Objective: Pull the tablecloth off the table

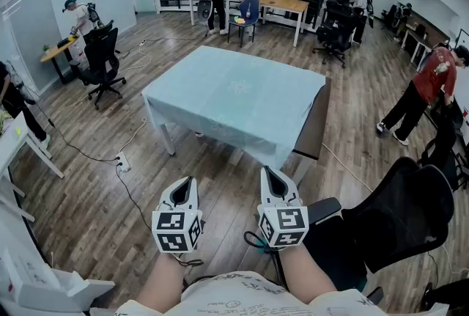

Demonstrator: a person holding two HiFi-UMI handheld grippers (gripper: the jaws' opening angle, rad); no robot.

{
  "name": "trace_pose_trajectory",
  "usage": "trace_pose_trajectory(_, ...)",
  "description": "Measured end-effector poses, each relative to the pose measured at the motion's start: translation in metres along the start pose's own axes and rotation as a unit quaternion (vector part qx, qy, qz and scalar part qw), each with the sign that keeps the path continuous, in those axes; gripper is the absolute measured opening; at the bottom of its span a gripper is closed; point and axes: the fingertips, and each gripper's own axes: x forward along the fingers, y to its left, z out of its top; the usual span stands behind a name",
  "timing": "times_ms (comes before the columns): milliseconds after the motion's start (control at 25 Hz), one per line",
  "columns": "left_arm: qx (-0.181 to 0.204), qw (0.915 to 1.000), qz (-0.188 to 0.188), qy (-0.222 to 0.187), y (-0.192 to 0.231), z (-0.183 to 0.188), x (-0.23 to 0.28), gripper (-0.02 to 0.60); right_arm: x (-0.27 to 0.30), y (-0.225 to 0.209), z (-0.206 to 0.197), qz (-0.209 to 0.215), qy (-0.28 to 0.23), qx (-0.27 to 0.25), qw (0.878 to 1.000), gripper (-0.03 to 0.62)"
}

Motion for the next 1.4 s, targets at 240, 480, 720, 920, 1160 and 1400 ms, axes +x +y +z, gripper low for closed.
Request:
trace_pose_trajectory(240,-0.003,1.0,0.0,0.0,-0.014,-0.004,0.013,0.011,0.004,-0.009,-0.001,0.013,-0.002,-0.003,1.0,0.012)
trace_pose_trajectory(480,0.001,1.0,-0.003,0.003,-0.017,-0.004,0.025,0.011,0.011,-0.012,-0.004,0.02,-0.002,0.003,1.0,0.012)
trace_pose_trajectory(720,0.005,0.9999,-0.015,0.006,-0.015,-0.004,0.05,0.011,0.028,-0.018,-0.009,0.016,-0.004,0.013,1.0,0.014)
trace_pose_trajectory(920,0.006,0.9996,-0.027,0.007,-0.004,-0.002,0.086,0.011,0.059,-0.025,-0.014,0.012,-0.001,0.008,1.0,0.014)
trace_pose_trajectory(1160,0.002,0.9992,-0.04,0.0,0.024,0.014,0.139,0.012,0.119,-0.032,-0.012,0.004,0.003,-0.007,1.0,0.012)
trace_pose_trajectory(1400,-0.002,0.9987,-0.05,-0.004,0.062,0.041,0.2,0.011,0.191,-0.037,0.002,-0.002,0.002,-0.015,1.0,0.014)
